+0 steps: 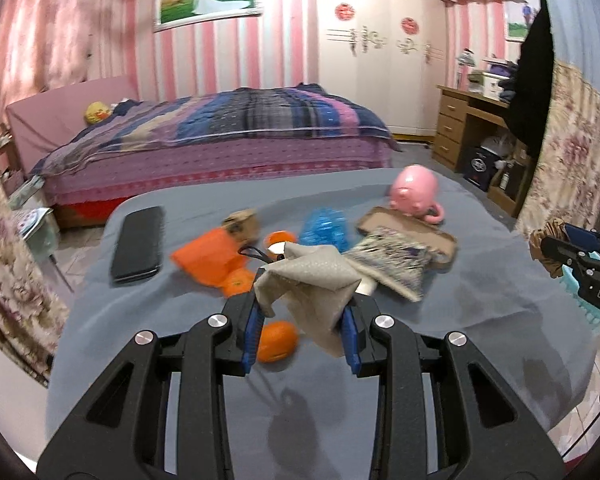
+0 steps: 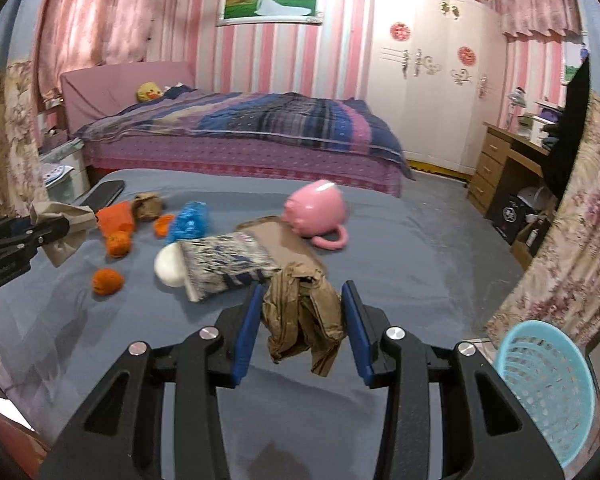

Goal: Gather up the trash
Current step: 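Carry the tissue and brown paper over the blue basket with both tools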

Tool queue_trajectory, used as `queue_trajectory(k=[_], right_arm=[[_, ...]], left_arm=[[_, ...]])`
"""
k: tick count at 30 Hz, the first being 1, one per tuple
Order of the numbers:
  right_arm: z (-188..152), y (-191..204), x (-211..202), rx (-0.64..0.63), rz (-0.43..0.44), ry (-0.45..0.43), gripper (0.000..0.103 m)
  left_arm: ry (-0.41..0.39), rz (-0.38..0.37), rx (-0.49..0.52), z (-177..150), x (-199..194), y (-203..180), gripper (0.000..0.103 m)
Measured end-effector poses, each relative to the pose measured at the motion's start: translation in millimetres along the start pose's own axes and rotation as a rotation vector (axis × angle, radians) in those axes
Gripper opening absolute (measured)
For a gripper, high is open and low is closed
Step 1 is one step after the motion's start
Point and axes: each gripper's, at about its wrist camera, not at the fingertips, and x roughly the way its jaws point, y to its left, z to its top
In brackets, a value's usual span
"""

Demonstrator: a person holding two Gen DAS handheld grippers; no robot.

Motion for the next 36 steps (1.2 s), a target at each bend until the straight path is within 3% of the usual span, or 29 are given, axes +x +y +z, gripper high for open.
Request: queue_trajectory(k=[12,30,36], right_arm=[[-23.1,-80.3,-17.2,0.110,-0.098,-0.010,0.041],[-81.4,-231.8,-58.5,0.292,-0.388,0.008,0.041],[-97.7,-255.6,-62.8,0.322,-0.441,0.026,0.041]], left_arm=[[0.001,-0.127,0.097,14.1,18.5,-103.4,0.032],[0.008,-0.352,0.176,15.6,53.1,-258.4,0.032],[0.022,-0.428,0.234,5.8,57.1,-317.0,0.032]])
